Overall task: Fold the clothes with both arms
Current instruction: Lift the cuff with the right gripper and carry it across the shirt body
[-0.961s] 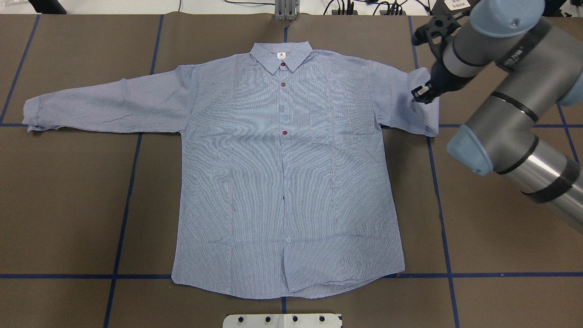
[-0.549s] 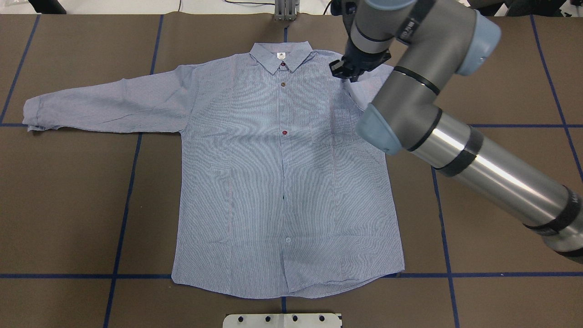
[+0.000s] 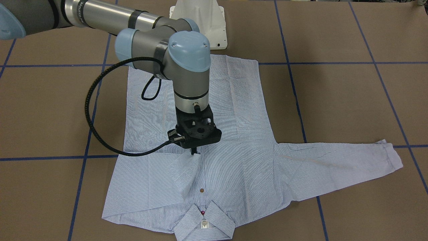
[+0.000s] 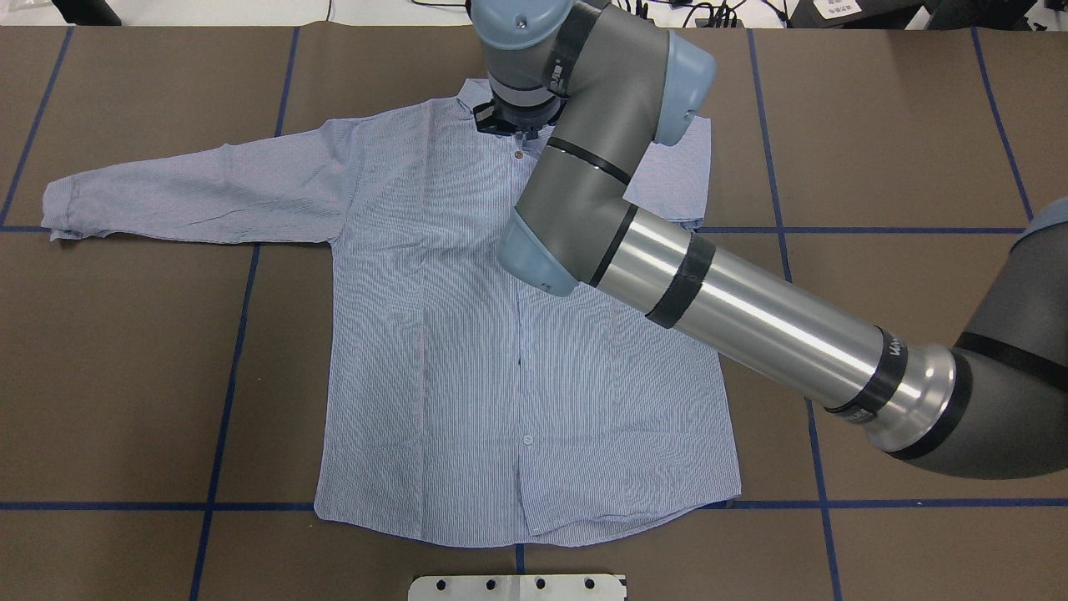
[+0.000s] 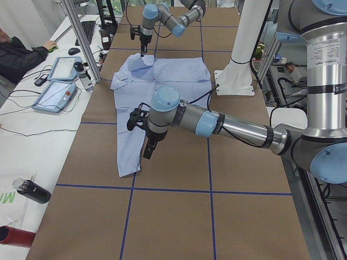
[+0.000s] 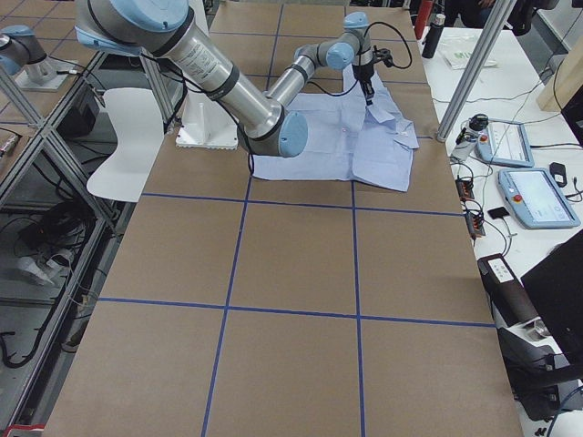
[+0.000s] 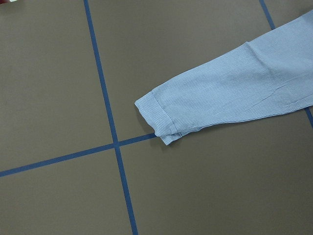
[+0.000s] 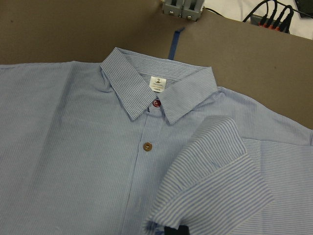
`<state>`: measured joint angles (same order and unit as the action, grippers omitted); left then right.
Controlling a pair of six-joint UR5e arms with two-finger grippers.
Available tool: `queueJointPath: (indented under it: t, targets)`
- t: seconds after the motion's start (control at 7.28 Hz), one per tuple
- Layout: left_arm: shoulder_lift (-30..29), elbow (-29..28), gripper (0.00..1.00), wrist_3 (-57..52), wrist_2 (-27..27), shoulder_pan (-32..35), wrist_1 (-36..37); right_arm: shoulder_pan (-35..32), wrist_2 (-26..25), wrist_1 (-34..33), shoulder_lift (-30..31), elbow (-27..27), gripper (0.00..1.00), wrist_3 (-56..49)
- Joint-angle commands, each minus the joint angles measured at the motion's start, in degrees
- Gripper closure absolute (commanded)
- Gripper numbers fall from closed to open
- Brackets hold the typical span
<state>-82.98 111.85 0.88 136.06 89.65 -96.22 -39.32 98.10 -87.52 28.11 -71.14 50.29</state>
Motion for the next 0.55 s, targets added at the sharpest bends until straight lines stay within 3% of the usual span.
queueJointPath:
  t: [0.0, 0.41]
  targets:
    - [0.36, -0.05, 0.0, 0.0, 0.0, 0.0, 0.07, 1.88, -3.18, 2.61, -3.23, 4.43, 1.0, 1.57]
    - [0.36, -0.49, 0.0, 0.0, 0.0, 0.0, -0.02, 3.54, -5.71, 2.79, -5.96, 6.02, 1.0, 4.29]
